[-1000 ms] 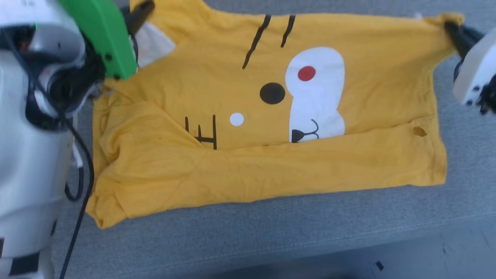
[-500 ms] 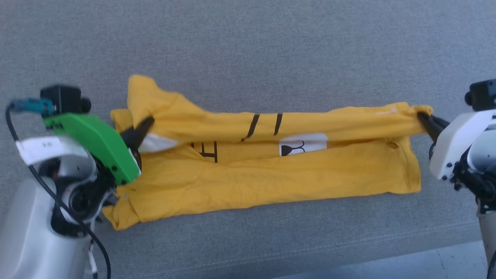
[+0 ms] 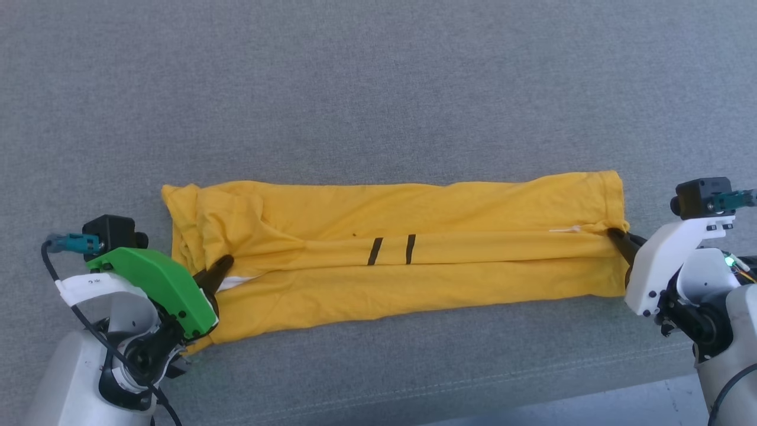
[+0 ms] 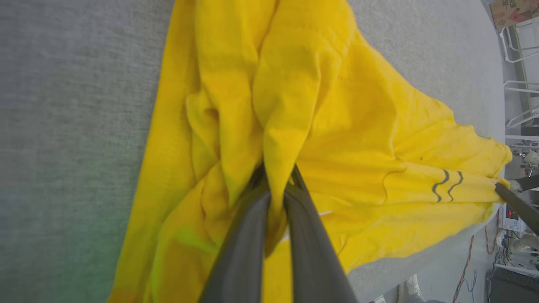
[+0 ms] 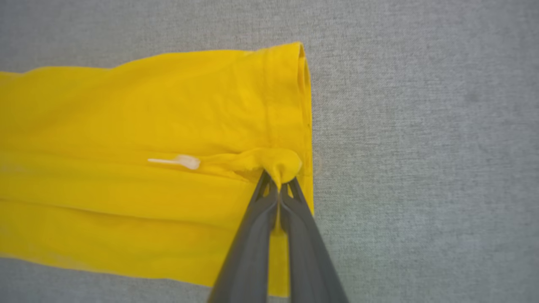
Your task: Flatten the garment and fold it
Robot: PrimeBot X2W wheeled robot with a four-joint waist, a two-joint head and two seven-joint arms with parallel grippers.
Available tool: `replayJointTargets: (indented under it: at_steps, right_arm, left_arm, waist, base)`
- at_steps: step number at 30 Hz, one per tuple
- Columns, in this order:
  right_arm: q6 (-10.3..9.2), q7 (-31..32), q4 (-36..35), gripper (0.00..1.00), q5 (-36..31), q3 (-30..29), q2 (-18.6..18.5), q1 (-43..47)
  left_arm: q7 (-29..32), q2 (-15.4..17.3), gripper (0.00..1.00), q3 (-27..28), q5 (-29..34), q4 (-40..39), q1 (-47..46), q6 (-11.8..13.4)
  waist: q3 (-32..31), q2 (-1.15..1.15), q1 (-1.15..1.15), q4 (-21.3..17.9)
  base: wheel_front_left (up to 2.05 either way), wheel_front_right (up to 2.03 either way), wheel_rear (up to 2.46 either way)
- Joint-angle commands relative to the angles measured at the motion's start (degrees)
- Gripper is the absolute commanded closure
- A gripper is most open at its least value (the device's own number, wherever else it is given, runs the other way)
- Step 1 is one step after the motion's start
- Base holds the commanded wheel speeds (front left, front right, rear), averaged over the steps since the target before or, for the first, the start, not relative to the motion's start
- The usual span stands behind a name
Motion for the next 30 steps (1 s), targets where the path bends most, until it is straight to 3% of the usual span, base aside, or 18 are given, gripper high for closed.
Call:
replayJointTargets:
  at_steps: [1, 5, 11, 14, 17, 22, 25, 30]
  right_arm:
    - [-0.08, -0.9, 0.3, 0.0, 0.0, -0.3, 0.1, 0.4]
    - [-0.08, -1.7, -0.8, 0.0, 1.3, -1.5, -1.4, 1.6]
    - [-0.08, 2.5, -5.8, 0.0, 6.5, -4.8, -5.1, 3.4]
    - [-0.08, 4.1, -7.6, 0.0, 8.7, -6.2, -6.4, 2.5]
    - [-0.08, 4.8, -8.2, 0.0, 9.7, -6.2, -7.7, 1.1]
    - [-0.08, 7.8, -7.3, 0.0, 14.7, -4.3, -8.3, -0.9]
    - [-0.08, 13.3, -9.3, 0.0, 17.7, -1.8, -9.7, 0.2]
    - [-0.08, 20.3, -12.2, 0.0, 17.7, -1.4, -11.5, 4.3]
  left_arm:
    - [-0.1, 0.5, 0.0, 0.4, 0.2, 1.2, 0.8, 0.8]
    - [0.6, 1.8, 0.0, 0.9, 0.6, 0.5, 1.6, 1.9]
    - [-1.3, 3.7, 0.0, 4.6, 0.9, -5.5, 0.9, 3.2]
    - [-8.6, 5.2, 0.0, 6.0, 5.2, -8.0, -1.4, 0.9]
    - [-20.7, 6.3, 0.0, 6.2, 12.4, -9.0, -4.1, -3.1]
    - [-40.3, 4.5, 0.0, 4.0, 22.3, -5.6, -6.5, -6.7]
    - [-45.1, 2.9, 0.0, 2.7, 23.6, -1.8, -6.6, -7.6]
    - [-47.4, 2.1, 0.0, 3.1, 23.7, 1.4, -6.8, -7.9]
  waist:
    - [-0.8, 0.0, 0.0, 0.0]
    - [-2.9, 0.0, 0.0, -0.1]
    - [-4.5, 0.0, 0.0, -0.1]
    - [-3.6, 0.0, 0.0, -0.1]
    - [-2.0, 0.0, 0.0, 0.2]
    - [0.3, 0.0, 0.0, 1.6]
    - [0.8, 0.0, 0.0, 2.3]
    - [1.1, 0.0, 0.0, 2.7]
  base:
    - [0.0, 0.0, 0.0]
    - [0.0, 0.0, 0.0]
    - [0.0, 0.0, 0.0]
    - [0.0, 0.0, 0.0]
    - [0.0, 0.0, 0.0]
    - [0.0, 0.0, 0.0]
    - [0.0, 0.0, 0.0]
    - [0.0, 0.0, 0.0]
